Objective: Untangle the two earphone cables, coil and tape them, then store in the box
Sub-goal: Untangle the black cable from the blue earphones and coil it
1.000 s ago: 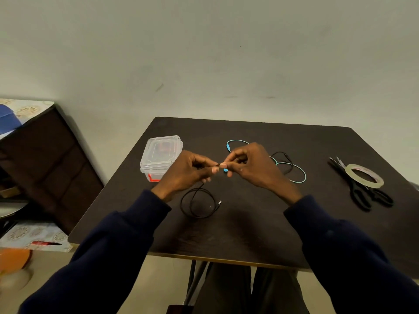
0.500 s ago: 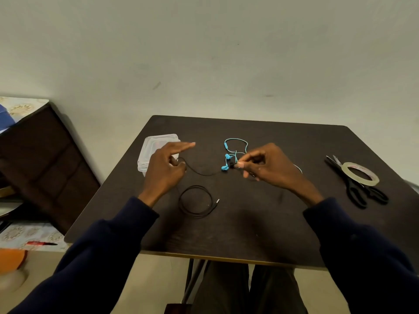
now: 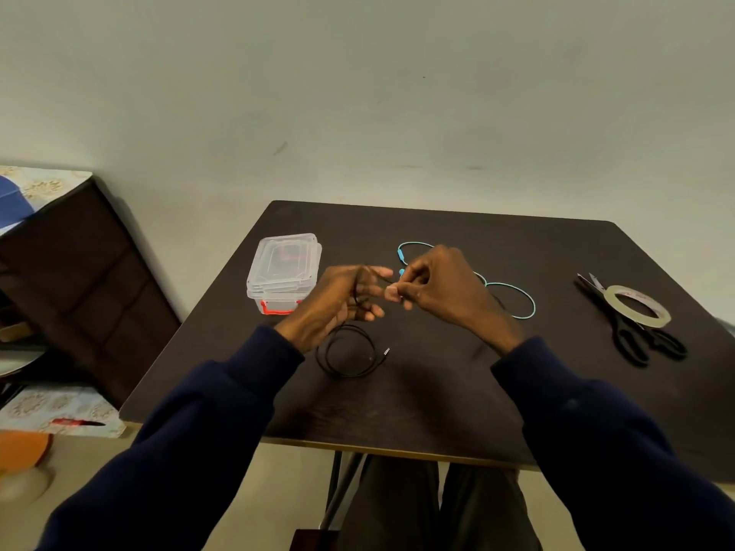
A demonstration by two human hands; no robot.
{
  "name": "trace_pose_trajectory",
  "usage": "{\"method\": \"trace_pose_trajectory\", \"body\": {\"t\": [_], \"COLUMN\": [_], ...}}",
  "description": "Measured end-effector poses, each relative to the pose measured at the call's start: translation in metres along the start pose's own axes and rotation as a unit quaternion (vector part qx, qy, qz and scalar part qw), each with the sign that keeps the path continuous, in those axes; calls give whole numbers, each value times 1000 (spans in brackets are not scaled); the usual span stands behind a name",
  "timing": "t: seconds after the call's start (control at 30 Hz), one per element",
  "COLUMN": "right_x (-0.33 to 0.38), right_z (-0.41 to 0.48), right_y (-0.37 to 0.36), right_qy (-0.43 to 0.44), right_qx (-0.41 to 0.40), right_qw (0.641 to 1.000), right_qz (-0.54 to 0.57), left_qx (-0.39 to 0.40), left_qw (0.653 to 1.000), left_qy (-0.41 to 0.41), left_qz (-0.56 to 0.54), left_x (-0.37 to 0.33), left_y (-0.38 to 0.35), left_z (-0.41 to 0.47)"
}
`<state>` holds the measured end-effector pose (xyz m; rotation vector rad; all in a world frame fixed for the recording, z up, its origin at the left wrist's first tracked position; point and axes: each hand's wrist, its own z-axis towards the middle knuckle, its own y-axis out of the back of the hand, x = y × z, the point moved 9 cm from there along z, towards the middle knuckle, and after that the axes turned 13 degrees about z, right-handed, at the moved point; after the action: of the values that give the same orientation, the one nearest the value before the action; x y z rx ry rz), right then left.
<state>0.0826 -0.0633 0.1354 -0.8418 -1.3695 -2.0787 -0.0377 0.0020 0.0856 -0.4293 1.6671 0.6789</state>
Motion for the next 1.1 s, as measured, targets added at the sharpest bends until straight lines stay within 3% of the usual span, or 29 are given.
{"method": "trace_pose_trajectory", "body": {"t": [0.1, 0.23, 0.37, 0.43, 0.5, 0.63, 0.73, 0.8, 0.97, 1.1], "right_x": [-13, -27, -29, -30, -34, -50, -69, -74, -64, -48], "right_z": [-5, -11, -21, -26, -32, -45, -52, -54, -46, -35], "right_y": [3, 9, 1, -5, -4, 22, 54, 69, 60, 51], "right_qy": [-19, -44, -40, -35, -36, -43, -61, -58, -47, -21], "right_qx": [2, 4, -1, -8, -14, -26, -62, -90, -79, -76], "right_qw": [1000, 998, 998, 999, 998, 992, 976, 966, 970, 982], "right_qz": [18, 33, 40, 28, 40, 118, 201, 234, 223, 174], "left_qx": [12, 52, 38, 37, 11, -71, -52, -18, 2, 18], "left_qw": [999, 998, 978, 968, 973, 995, 998, 1000, 984, 931], "left_qy": [-27, 24, -56, -90, -92, -41, -8, 4, -34, -98], "left_qz": [14, -27, 198, 231, 213, 62, -22, -20, 175, 350], "left_x": [-2, 10, 1, 0, 2, 16, 27, 31, 17, -5], "left_y": [-1, -2, -14, -20, -16, 13, 16, 7, -7, -10], "left_z": [0, 3, 4, 5, 8, 10, 9, 11, 12, 15]}}
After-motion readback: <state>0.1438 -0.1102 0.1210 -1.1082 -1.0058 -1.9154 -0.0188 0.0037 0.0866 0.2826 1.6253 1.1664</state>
